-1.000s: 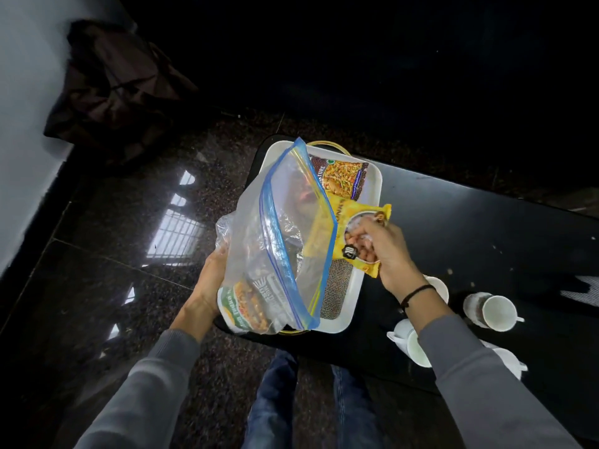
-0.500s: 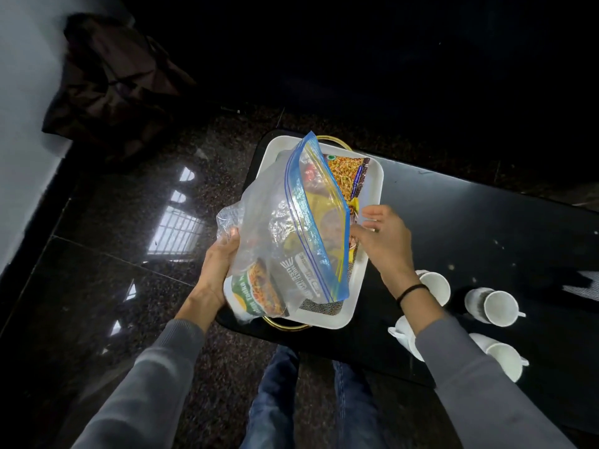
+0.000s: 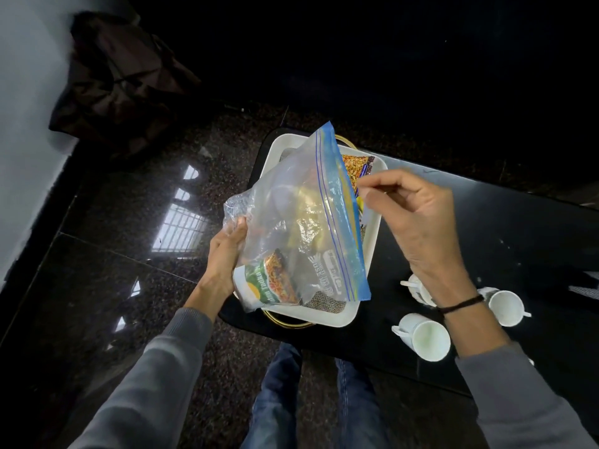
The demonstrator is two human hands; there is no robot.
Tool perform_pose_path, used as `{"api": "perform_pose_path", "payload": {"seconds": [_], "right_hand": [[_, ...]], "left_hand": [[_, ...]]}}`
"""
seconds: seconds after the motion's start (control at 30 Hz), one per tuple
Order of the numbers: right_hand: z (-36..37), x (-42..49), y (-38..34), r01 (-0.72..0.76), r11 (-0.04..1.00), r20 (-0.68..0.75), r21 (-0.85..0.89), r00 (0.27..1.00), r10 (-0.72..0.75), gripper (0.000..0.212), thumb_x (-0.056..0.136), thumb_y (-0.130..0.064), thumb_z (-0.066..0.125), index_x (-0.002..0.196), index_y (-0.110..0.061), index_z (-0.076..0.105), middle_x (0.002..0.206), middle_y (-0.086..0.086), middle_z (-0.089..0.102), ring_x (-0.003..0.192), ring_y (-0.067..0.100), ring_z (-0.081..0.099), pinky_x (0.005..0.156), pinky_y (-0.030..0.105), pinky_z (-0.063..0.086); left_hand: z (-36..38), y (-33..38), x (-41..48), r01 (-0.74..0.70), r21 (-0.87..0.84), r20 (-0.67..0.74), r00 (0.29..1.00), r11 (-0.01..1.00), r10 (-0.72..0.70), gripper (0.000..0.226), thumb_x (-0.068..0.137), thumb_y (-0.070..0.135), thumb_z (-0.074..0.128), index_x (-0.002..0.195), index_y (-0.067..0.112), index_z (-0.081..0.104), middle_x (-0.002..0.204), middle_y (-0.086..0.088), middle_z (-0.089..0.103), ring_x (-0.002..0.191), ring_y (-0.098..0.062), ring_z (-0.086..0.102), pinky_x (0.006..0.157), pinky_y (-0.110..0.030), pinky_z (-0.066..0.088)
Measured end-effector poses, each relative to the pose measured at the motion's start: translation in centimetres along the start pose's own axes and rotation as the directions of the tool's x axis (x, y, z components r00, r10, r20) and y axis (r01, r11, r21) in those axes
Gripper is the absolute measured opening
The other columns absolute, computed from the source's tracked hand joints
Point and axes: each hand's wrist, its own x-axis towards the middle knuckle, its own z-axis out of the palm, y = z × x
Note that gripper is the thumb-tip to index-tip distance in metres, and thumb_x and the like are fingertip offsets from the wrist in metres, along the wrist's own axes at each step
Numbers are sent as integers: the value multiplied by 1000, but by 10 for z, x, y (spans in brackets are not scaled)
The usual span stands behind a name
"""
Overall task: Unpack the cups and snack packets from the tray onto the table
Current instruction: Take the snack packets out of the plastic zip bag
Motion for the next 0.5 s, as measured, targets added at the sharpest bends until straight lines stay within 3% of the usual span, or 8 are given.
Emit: {"api": "perform_pose_path", "payload": {"seconds": [0.07,0.13,0.23,0.3,0.37,0.43,0.5], "right_hand": [[-4,5,-1,-7,1000,12,8,1000,7,16,83,-19,77,92,-31,82,96,-5,81,87,8,75,77,13,55],[1,7,0,-107,991,125,-85,985,117,18,79,-23,80,90,-38,82,94,-11,81,87,4,76,78,13,57],[12,6,16,-240,945,287,-222,910,299,27,79,-17,85,81,-43,81,89,-16,81,85,3,77,88,32,62],[17,4,15,-297,901,362,-315,840,403,17,71,-28,90,80,-37,80,86,-14,80,82,4,76,86,36,63],[18,3,6,-254,858,410,-446,795,448,31,62,-40,87,79,-17,74,76,-3,74,74,10,70,80,37,61],[18,-2,8,-224,827,398,-516,792,463,33,80,-20,78,69,3,58,55,-3,61,56,4,60,66,27,53],[21,-8,7,-233,747,378,-622,746,548,46,104,3,45,59,-8,40,28,-7,45,28,-4,47,45,13,43]], "left_hand": [[1,2,1,-4,9,-12,1000,1000,4,38,103,22,58,132,-3,61,107,-17,73,82,-26,73,78,-40,64],[-2,3,2,-7,22,-32,999,1000,8,35,103,22,59,128,-2,64,104,-16,74,84,-27,72,83,-43,62],[-7,-1,4,-7,53,-71,997,999,10,31,101,23,62,122,1,68,101,-14,77,82,-28,74,74,-39,64],[-1,0,4,-2,74,-88,996,997,8,28,100,24,64,118,4,71,105,-15,78,80,-26,76,69,-37,64],[9,3,6,-7,91,-96,995,996,16,23,98,25,66,111,8,74,107,-16,78,81,-26,77,70,-38,64],[17,8,6,-6,89,-81,997,996,14,27,97,28,67,113,7,74,112,-17,77,96,-33,76,85,-47,62],[25,10,6,-13,90,-87,996,996,20,35,95,32,69,117,5,73,119,-21,73,104,-34,70,99,-56,53]]}}
